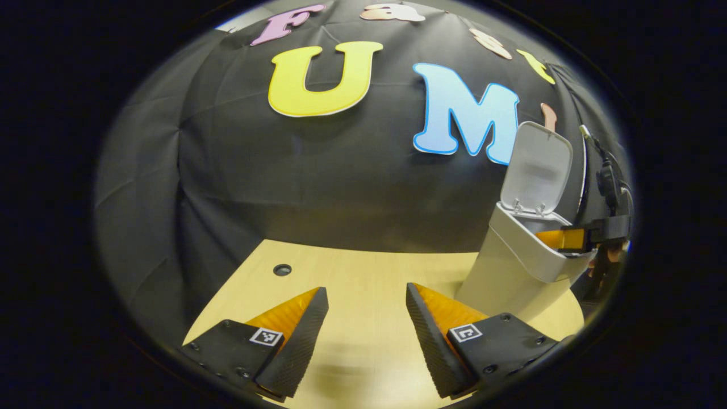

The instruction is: Press the lid of the desktop garbage bin to open it, pick up the crumpled paper on the desktop and throw it into the bin, then pick up the pop can on the desktop and drop it into the bin, and finally close the garbage bin lid.

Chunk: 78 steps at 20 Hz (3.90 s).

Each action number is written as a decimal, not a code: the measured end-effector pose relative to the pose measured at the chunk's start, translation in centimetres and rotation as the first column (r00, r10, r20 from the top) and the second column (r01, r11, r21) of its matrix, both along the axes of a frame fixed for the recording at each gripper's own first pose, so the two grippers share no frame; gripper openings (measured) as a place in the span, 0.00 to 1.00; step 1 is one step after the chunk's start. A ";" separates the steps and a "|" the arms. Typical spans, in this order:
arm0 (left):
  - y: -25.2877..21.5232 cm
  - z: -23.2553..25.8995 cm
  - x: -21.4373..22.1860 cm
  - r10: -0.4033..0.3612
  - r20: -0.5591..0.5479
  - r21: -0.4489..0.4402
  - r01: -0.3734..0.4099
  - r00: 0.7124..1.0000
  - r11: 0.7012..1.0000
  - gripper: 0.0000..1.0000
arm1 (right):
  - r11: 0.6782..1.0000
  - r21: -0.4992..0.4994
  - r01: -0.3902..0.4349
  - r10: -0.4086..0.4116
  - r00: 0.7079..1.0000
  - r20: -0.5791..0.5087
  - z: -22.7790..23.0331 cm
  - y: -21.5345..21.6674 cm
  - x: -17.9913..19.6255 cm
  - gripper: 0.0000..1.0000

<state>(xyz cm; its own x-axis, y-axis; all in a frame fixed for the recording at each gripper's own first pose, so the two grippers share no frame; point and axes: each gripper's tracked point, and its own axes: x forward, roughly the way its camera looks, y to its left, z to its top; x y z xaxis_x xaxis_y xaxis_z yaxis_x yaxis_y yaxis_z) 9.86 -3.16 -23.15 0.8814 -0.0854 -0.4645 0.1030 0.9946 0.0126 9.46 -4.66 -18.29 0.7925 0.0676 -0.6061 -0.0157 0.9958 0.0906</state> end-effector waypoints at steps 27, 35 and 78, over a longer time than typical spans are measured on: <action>-0.6 -0.6 -3.9 -0.017 -0.023 0.008 0.017 1.000 1.000 0.94 | 0.993 0.008 0.119 -0.107 0.861 0.497 23.8 -5.1 10.3 0.93; 1.7 -0.1 -4.8 0.032 -0.019 0.022 -0.031 0.999 0.999 0.91 | 0.995 -0.007 0.100 -0.088 0.911 0.403 19.7 -5.2 11.3 0.93; -3.3 -0.1 -6.2 -0.102 -0.019 0.040 0.103 0.995 0.994 0.91 | 0.998 -0.017 -0.061 0.062 0.996 0.068 4.5 -2.2 -3.7 0.95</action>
<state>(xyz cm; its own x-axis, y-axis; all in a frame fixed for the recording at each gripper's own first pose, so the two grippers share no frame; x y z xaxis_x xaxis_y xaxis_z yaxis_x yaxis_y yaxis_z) 3.66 -6.46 -23.24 0.8608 -0.1555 -0.4845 0.2050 0.9774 0.0507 5.80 -6.83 -13.76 0.8268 0.1092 -0.5518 -0.0827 0.9939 0.0727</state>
